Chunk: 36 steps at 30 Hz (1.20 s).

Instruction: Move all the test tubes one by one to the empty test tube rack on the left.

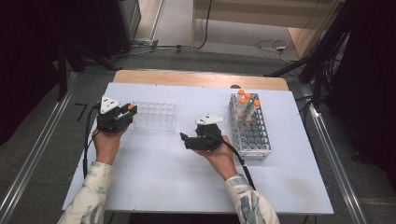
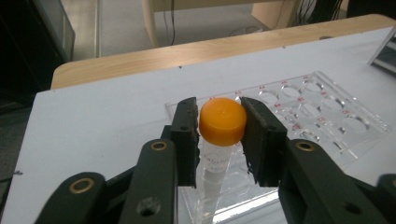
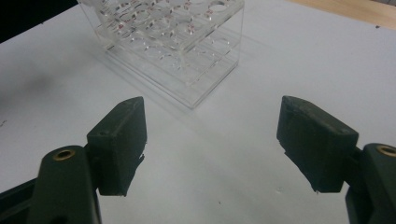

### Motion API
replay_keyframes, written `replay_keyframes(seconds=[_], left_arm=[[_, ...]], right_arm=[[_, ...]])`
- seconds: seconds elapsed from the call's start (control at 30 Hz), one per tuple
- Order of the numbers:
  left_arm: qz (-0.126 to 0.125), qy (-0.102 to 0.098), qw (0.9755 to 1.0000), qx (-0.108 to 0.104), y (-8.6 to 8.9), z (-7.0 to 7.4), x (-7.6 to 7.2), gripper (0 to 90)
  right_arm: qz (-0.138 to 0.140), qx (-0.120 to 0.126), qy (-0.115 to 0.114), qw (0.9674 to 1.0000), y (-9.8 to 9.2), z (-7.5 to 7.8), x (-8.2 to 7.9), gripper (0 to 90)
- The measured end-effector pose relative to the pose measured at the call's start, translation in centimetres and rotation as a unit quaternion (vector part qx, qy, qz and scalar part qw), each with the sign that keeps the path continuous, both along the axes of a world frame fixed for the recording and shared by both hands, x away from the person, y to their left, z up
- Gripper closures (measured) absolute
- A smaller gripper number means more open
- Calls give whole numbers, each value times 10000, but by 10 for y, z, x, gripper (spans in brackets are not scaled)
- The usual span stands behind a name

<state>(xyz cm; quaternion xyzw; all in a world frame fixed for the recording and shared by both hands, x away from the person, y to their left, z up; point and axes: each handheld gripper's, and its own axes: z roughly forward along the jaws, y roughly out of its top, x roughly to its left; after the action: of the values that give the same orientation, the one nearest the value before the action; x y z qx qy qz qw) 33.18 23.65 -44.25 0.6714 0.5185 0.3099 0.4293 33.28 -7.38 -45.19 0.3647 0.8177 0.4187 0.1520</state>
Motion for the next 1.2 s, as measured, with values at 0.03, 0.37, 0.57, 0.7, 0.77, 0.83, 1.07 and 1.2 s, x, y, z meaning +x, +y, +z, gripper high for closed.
replay_keyframes(seconds=[0.03,0.37,0.57,0.7,0.77,0.83,1.07,1.2], left_arm=[[1,17,10000,-15,-1,-1,1,635],[325,-51,9991,-249,-1,4,-2,196],[359,-51,9987,-347,-2,8,-5,122],[354,-11,9990,-275,-4,9,-7,115],[370,-21,9990,-257,-4,10,-7,109],[409,-76,9989,-237,-5,11,-9,109],[526,-115,9981,-283,-5,15,-14,109],[545,-147,9980,-282,-5,15,-15,110]], right_arm=[[-2,5,0,10000,0,0,0,228],[-25,24,-86,10000,-3,3,-1,230],[-79,41,-142,9999,-7,8,-1,230],[-145,67,-167,9997,-13,11,0,230],[-178,85,-187,9996,-17,13,1,230],[-200,103,-210,9995,-21,15,1,230],[-315,162,-279,9990,-35,22,1,233],[-444,142,-320,9984,-48,25,3,234]])
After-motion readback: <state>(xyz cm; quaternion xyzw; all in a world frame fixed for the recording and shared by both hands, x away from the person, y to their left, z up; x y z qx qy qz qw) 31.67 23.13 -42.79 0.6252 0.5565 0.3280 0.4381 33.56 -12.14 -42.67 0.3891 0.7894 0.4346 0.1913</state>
